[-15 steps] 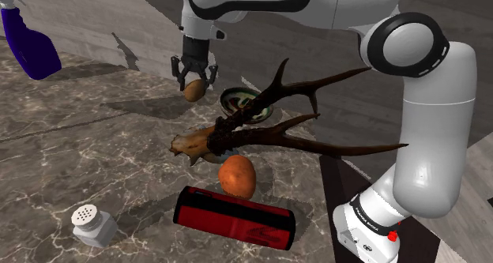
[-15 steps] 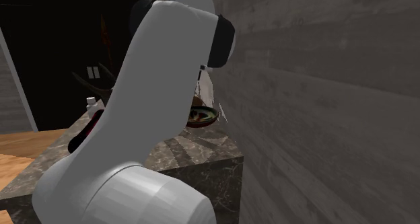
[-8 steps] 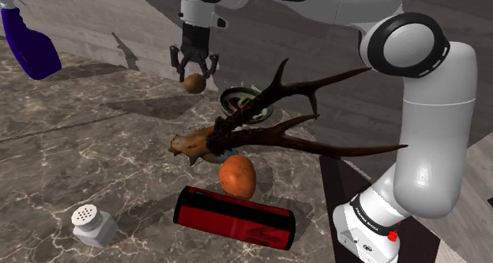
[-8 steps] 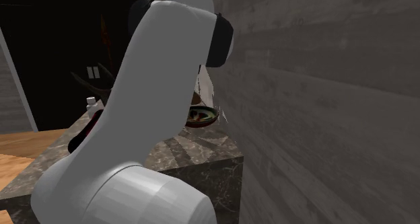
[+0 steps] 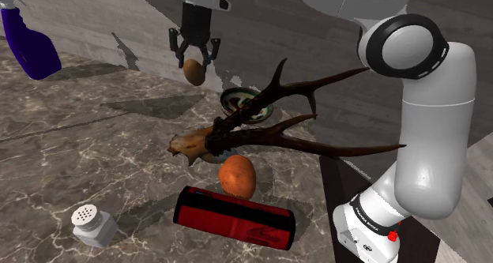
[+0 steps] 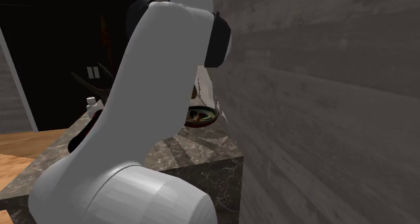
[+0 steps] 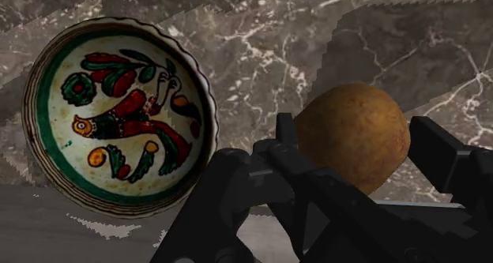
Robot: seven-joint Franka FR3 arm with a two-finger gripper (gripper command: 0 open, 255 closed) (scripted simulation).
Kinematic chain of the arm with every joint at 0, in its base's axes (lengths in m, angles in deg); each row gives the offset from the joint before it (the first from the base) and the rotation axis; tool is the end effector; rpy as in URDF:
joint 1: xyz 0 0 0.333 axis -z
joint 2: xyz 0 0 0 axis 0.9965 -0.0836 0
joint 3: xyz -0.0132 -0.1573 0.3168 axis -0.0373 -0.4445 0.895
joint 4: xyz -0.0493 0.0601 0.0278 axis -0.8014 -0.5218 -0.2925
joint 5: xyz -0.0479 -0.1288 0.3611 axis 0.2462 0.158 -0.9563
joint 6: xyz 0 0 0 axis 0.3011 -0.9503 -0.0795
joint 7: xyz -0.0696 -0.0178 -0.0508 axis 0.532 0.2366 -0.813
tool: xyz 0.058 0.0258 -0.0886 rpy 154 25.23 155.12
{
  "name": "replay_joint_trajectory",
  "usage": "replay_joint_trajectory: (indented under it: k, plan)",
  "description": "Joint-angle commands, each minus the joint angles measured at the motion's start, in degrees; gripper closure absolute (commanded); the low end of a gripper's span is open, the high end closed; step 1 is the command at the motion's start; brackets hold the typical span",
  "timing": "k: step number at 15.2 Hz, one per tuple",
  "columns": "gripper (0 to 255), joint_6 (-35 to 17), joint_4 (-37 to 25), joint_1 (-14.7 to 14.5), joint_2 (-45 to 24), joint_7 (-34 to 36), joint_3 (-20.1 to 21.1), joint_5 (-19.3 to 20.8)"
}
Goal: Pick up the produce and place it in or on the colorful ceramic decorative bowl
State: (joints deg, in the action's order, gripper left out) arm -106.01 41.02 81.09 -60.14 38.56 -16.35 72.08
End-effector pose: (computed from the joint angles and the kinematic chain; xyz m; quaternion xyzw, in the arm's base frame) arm 0.6634 0.2607 0.5341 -0.9046 0.4023 0.1329 0.0473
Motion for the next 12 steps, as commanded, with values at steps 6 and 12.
replay_joint_trajectory:
  k: [6, 12]
  plan:
    - [255, -0.6, 5.7, 1.3, 6.4, -2.0, -2.7, -0.8]
    - [255, -6.5, 28.7, 8.0, 23.3, -8.1, -2.9, -6.3]
